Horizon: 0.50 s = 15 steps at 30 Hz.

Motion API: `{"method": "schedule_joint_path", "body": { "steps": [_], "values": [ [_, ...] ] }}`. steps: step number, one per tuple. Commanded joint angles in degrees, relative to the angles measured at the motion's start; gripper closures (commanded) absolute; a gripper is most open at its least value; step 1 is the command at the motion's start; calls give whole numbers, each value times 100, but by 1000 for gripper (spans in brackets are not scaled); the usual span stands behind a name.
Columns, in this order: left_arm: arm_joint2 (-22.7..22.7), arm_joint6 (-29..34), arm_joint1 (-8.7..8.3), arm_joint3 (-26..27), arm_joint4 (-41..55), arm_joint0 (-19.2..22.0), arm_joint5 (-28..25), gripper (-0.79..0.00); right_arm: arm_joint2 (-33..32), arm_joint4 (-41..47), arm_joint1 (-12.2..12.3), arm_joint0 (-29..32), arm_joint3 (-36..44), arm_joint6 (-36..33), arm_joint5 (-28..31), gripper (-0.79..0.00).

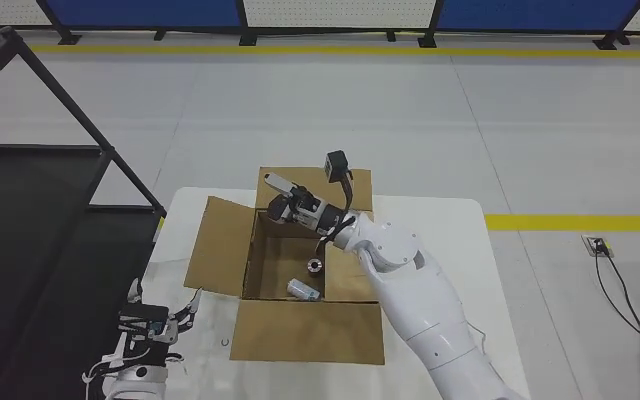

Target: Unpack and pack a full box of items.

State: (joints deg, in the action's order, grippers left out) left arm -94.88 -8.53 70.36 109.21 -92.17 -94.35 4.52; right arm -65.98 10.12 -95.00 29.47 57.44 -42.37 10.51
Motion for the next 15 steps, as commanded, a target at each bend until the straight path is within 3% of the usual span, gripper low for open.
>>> {"method": "schedule_joint_path", "body": {
  "steps": [1,9,15],
  "values": [
    [-10,-76,4,143,-7,-97,0,-785,-19,-55,22,36,69,-20,-75,-785],
    [-40,-341,20,782,29,-482,-92,-785,-181,-273,143,262,461,-121,-347,-785],
    [-6,-277,13,1357,146,-688,-582,-785,-442,-539,297,613,1065,-393,-474,-785]
  ]
}}
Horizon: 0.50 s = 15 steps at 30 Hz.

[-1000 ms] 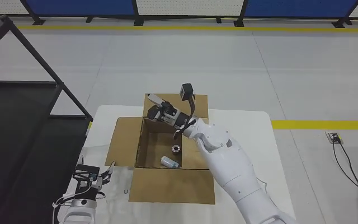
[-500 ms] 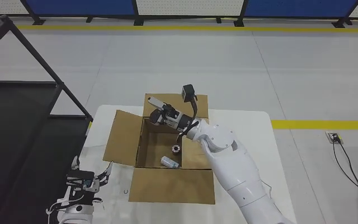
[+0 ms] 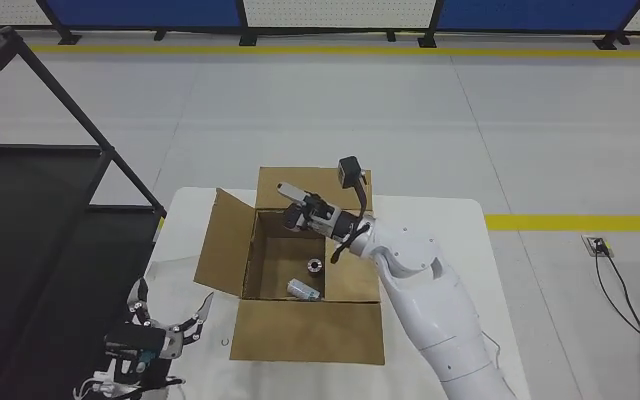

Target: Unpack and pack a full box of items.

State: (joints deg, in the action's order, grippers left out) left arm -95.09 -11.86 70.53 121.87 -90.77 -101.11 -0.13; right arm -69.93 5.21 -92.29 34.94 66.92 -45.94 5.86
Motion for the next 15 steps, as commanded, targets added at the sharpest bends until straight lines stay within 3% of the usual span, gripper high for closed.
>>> {"method": "schedule_joint_path", "body": {
  "steps": [1,7,11,15],
  "values": [
    [37,118,-7,176,-1,-2,-214,-785,-108,-99,55,154,256,-63,-4,-785],
    [493,527,-13,259,-554,389,-503,-785,-559,-131,232,784,1095,-325,87,-785],
    [932,963,4,73,-778,904,-662,-785,-879,-45,322,1176,1415,-221,324,-785],
    [1280,1689,44,-153,-374,1472,-922,-785,-1193,112,393,1514,1634,24,553,-785]
  ]
}}
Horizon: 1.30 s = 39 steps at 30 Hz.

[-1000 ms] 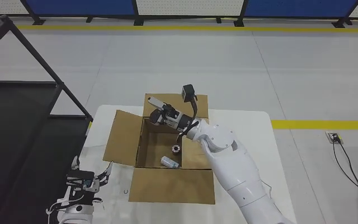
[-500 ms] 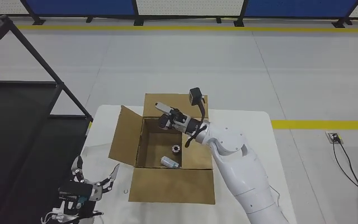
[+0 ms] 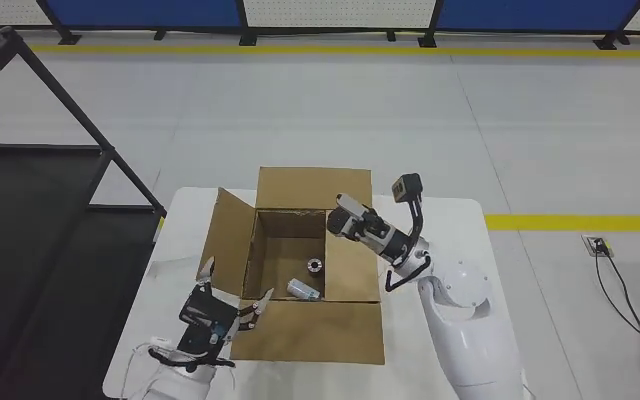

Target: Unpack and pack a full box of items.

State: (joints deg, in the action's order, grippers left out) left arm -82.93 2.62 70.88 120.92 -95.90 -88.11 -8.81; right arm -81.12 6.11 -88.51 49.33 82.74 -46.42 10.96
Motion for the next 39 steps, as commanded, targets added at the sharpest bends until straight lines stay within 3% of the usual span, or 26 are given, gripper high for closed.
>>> {"method": "schedule_joint_path", "body": {
  "steps": [1,8,16,22,39],
  "values": [
    [129,429,19,-133,190,332,-86,-785,-142,34,31,156,110,148,87,-785],
    [408,1708,72,-948,1078,1427,-651,-785,-379,611,81,495,288,335,293,-785],
    [399,1705,73,-963,1085,1417,-626,-785,-361,600,85,521,317,380,269,-785],
    [187,1781,76,-1292,1259,1422,-253,-785,-318,696,134,467,281,314,244,-785],
    [-197,2681,56,-1754,1625,1557,165,-785,-279,823,273,594,363,413,308,-785]
  ]
}}
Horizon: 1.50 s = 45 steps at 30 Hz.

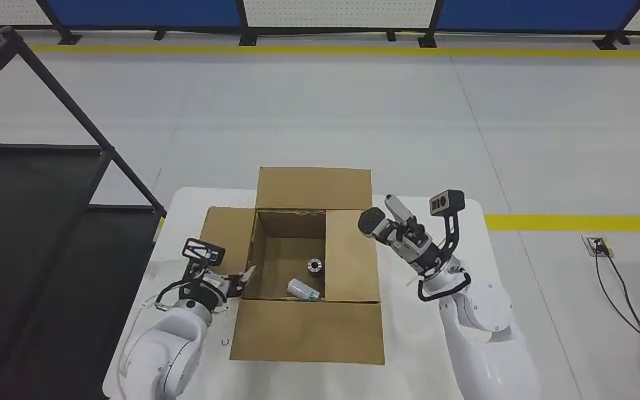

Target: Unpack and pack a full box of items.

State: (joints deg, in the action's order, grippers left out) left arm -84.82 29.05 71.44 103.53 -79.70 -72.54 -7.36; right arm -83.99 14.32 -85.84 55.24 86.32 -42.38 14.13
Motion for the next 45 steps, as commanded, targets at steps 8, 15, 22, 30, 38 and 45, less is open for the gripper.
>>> {"method": "schedule_joint_path", "body": {
  "steps": [8,15,22,30,38,45],
  "values": [
    [-25,58,-8,107,74,-25,24,-785,119,-14,54,-12,55,104,-47,-785],
    [-70,-129,-4,815,408,-184,30,-785,162,7,101,17,120,132,-44,-785],
    [201,434,40,1023,1587,156,-151,-785,12,224,187,221,395,-167,-23,-785],
    [778,1705,126,121,3512,1361,-258,-785,-319,591,320,727,806,-776,103,-785],
    [998,2286,188,-549,4406,2044,276,-785,-448,921,401,900,870,-1479,67,-785],
    [1009,2289,187,-578,4392,2021,273,-785,-448,921,401,900,870,-1479,67,-785]
  ]
}}
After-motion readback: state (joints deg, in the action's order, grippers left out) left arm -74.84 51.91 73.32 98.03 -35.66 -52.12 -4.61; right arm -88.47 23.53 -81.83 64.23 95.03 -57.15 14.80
